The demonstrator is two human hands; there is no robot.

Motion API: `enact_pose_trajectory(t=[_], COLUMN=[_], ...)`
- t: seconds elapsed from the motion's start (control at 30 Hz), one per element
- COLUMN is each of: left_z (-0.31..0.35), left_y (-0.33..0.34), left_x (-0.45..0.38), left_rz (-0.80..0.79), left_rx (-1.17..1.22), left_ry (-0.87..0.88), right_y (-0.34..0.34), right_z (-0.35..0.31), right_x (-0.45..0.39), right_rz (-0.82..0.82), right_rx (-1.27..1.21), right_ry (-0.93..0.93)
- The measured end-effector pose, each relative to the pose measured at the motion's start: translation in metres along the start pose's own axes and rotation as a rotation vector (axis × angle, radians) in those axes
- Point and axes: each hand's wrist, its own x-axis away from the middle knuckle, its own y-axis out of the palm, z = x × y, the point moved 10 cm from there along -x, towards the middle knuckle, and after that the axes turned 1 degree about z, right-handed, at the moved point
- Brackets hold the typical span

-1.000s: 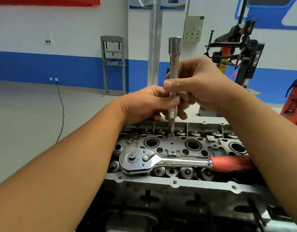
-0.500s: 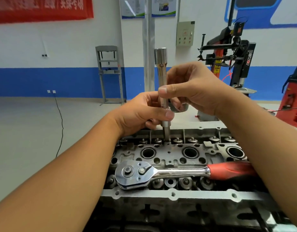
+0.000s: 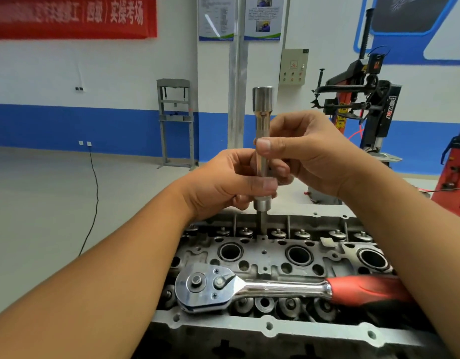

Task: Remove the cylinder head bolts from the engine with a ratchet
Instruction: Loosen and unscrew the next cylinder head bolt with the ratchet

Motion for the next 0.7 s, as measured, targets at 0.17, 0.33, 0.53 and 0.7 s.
enact_pose_trajectory(t=[0.17, 0.33, 0.53, 0.7], left_z=[0.004, 0.006, 0.011, 0.018], left_y=[-0.007, -0.005, -0.006, -0.016], left_x=[-0.004, -0.003, 0.001, -0.001], left_rz=[0.129, 0.088, 0.104, 0.231], left_rx=[-0.055, 0.059, -0.007, -0.086], left_ry=[0.056, 0.069, 0.065, 0.098], right_y=[-0.002, 0.001, -0.002, -0.006], right_z=[-0.003, -0.011, -0.012, -0.019], right_x=[0.0, 0.002, 0.004, 0.004], right_rz=[0.106, 0.075, 0.035, 0.137], right_rx=[0.095, 0.111, 0.109, 0.136], right_ry=[-0.062, -0.084, -0.051, -0.126])
